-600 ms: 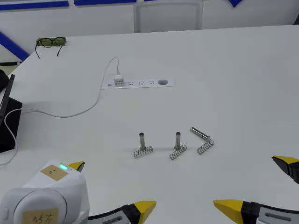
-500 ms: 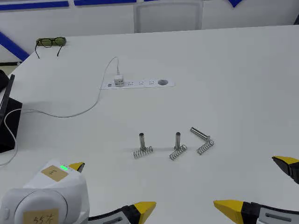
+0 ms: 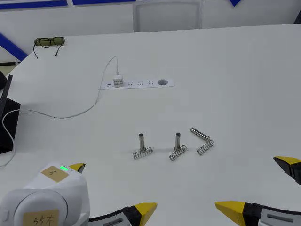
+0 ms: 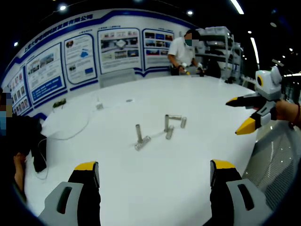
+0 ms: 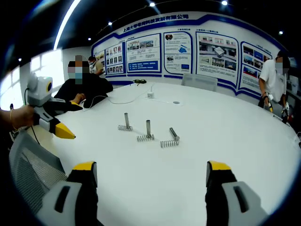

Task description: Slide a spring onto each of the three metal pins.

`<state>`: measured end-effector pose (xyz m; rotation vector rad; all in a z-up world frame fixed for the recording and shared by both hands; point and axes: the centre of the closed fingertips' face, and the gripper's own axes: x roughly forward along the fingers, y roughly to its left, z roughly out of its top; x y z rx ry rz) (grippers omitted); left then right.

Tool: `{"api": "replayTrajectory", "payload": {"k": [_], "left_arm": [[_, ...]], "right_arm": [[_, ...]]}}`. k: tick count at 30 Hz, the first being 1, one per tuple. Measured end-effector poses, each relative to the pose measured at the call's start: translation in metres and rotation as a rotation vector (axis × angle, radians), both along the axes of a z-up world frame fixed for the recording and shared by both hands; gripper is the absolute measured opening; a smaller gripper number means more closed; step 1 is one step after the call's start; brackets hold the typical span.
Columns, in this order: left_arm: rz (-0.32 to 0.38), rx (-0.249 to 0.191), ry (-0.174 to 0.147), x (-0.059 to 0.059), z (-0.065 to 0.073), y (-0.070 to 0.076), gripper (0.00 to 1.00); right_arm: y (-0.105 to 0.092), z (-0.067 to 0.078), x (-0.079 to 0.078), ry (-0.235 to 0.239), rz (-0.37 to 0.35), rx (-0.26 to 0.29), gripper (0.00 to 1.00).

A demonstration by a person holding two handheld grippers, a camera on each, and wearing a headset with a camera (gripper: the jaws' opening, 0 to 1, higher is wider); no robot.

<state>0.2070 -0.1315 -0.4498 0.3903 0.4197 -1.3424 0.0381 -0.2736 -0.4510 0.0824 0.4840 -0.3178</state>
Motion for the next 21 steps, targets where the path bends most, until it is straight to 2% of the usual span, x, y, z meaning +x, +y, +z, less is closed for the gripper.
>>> {"api": "replayTrajectory", "payload": {"k": [21], "left_arm": [[-0.003,-0.005,-0.005,0.0005,0.0021,-0.0011,1.0]], "right_arm": [[-0.0016,0.0002,-0.002,0.004,-0.008,0.002,0.96]]}}
